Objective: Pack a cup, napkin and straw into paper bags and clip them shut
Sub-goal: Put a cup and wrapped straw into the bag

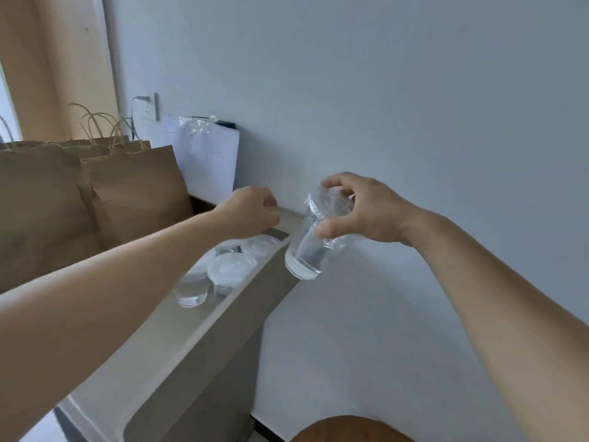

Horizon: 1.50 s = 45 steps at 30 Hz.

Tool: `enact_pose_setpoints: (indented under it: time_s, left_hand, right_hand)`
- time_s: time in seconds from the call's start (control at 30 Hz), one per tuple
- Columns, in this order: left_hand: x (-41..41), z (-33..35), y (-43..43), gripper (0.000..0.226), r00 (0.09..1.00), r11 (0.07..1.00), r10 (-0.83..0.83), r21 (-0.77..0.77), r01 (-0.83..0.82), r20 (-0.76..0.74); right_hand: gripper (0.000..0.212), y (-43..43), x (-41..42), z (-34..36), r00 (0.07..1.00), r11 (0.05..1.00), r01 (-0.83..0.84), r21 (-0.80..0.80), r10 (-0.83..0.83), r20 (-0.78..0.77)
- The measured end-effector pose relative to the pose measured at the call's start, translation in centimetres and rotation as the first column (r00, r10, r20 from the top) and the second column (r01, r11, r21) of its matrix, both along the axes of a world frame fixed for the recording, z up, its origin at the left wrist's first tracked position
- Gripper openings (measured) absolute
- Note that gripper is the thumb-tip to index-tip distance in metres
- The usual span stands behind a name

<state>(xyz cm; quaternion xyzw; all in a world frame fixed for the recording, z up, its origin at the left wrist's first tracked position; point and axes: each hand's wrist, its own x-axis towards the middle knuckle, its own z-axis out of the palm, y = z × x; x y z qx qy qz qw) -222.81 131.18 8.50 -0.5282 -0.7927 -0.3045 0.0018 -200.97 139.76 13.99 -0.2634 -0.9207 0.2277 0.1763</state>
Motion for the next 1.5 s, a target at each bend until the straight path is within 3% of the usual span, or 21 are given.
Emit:
enact_pose_setpoints:
  time_s: [0.17, 0.33, 0.63, 0.77, 0.87, 0.93, 1.07, 1.17, 1.3, 1.5]
  left_hand:
    - [10.3, -4.4, 6.2, 0.04, 0.971, 0.969, -0.233, -0.078, 0.236, 0.047]
    - [20.6, -11.5, 9.7, 0.044, 0.905, 0.874, -0.389, -0.243, 0.422, 0.171]
    - [31.1, -26.6, 9.7, 0.048, 0.853, 0.655, -0.422, -0.546, 0.522, 0.308]
    - [33.0, -31.6, 7.5, 0.058, 0.831, 0.44, -0.391, -0.713, 0.546, 0.395]
    - [34.3, -34.3, 5.9, 0.069, 0.794, 0.288, -0.385, -0.757, 0.587, 0.47]
    - [35.2, -35.7, 5.1, 0.063, 0.808, 0.305, -0.359, -0.759, 0.575, 0.468]
    - [36.1, -37.4, 4.3, 0.039, 0.878, 0.482, -0.292, -0.734, 0.478, 0.38]
    - [35.6, -38.3, 4.1, 0.017, 0.876, 0.489, -0.184, -0.732, 0.475, 0.445]
    - [35.0, -39.4, 3.9, 0.023, 0.836, 0.476, -0.024, -0.729, 0.492, 0.548]
    - [33.9, -40.0, 3.7, 0.033, 0.764, 0.539, 0.124, -0.689, 0.484, 0.633]
  right_hand:
    - [0.111, 1.8, 10.6, -3.3, 0.954, 0.959, 0.283, -0.001, -0.282, 0.1]
    - [0.106, 3.1, 20.5, -9.8, 0.851, 0.869, 0.494, -0.022, -0.478, 0.219]
    - [0.101, 4.7, 29.5, -23.0, 0.727, 0.733, 0.666, -0.137, -0.596, 0.342]
    - [0.103, 5.3, 30.1, -27.5, 0.737, 0.721, 0.661, -0.208, -0.572, 0.359]
    - [0.104, 5.7, 29.9, -30.1, 0.747, 0.716, 0.653, -0.245, -0.557, 0.364]
    - [0.103, 5.9, 29.6, -31.4, 0.748, 0.707, 0.656, -0.265, -0.562, 0.353]
    - [0.102, 5.9, 29.4, -33.3, 0.767, 0.705, 0.638, -0.309, -0.544, 0.341]
    - [0.102, 5.3, 29.5, -33.9, 0.784, 0.707, 0.618, -0.345, -0.523, 0.334]
    - [0.104, 4.6, 30.2, -33.6, 0.81, 0.742, 0.577, -0.341, -0.468, 0.352]
    - [0.104, 4.1, 31.5, -32.6, 0.827, 0.866, 0.47, -0.173, -0.363, 0.428]
